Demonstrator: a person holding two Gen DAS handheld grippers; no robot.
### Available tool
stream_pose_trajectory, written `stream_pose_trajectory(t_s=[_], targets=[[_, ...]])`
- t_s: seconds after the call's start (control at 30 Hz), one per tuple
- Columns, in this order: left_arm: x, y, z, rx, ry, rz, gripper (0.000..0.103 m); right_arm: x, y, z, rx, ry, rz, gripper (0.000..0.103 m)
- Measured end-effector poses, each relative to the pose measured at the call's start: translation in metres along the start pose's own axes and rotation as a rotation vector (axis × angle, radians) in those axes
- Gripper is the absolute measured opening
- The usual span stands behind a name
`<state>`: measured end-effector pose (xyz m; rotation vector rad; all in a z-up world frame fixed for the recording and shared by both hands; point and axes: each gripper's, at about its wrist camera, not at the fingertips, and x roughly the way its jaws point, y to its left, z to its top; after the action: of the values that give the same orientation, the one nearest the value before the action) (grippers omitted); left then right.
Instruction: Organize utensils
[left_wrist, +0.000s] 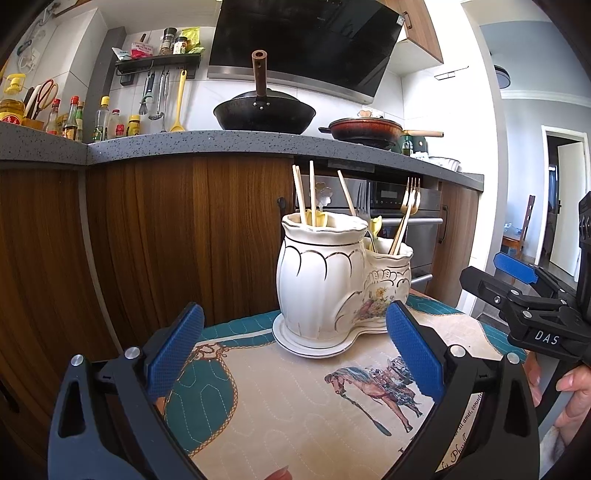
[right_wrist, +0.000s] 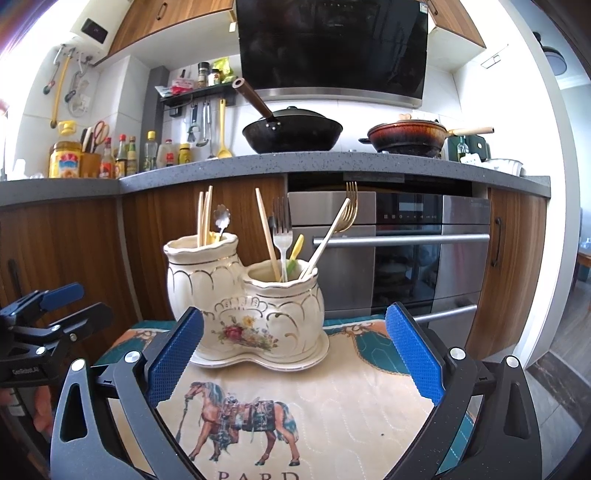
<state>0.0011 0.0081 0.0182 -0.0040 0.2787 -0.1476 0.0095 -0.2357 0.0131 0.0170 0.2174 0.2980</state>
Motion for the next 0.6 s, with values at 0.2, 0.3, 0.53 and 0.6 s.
stream_pose_trajectory(t_s=[0.2,0.3,0.53,0.6], targets=[[0.0,-0.0003,-0.0003,0.001,0.001,0.001,0.097,0.0011,-0.0007,-0.0009,0.001,0.004,-0.001,0.098],[0.0,-0.0004,-0.0003,0.0,0.0,0.0,0.097,0.0014,-0.0006,-0.0011,0.002,0.006,-0.001,0.098],[0.0001,-0.0001,-0.0001,0.0,0.002,0.0,0.098,0.0016,-0.0006,-0.0006,0.001,0.004,-0.001,0.098],[0.0002,0.0002,0.0,0.0,0.002,0.001,0.098,0.0016,-0.0006,-0.0005,0.001,0.004,-0.001,0.098]])
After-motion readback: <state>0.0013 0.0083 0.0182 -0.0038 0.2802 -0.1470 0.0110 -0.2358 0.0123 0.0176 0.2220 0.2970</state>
